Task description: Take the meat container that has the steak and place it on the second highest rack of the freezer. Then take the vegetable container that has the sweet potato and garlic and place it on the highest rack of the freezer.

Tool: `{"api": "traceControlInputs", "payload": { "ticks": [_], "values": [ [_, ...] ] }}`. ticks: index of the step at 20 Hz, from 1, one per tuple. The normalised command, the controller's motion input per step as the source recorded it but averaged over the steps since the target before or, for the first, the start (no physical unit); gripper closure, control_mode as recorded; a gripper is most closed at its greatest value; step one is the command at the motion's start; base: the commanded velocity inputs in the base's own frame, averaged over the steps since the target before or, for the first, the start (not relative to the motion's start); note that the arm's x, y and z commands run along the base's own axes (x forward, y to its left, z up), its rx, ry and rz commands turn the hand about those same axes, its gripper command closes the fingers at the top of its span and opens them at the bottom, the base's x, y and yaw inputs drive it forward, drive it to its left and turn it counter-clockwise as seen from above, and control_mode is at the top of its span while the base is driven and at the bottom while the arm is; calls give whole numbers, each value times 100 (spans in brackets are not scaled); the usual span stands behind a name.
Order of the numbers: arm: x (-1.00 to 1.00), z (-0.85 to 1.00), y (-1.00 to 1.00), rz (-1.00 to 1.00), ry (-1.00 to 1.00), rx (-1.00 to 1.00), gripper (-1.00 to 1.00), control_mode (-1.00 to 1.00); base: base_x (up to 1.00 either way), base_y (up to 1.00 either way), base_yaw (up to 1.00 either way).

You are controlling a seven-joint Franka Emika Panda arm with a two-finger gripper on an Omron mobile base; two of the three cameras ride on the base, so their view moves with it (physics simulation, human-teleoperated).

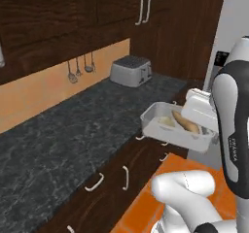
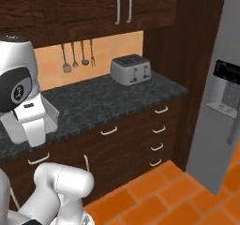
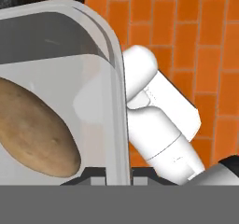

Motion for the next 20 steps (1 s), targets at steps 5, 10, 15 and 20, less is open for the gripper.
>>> {"api": "traceControlInputs", "payload": {
  "ticks": [5, 10, 15, 20],
  "values": [
    [0, 0, 0, 0, 0, 0, 100, 100, 0, 0, -93],
    [0, 0, 0, 0, 0, 0, 100, 100, 3, -20, -84],
    [0, 0, 0, 0, 0, 0, 100, 100, 61, -56, -52],
    [0, 0, 0, 0, 0, 0, 100, 100, 100, -77, 1]
  ]
}}
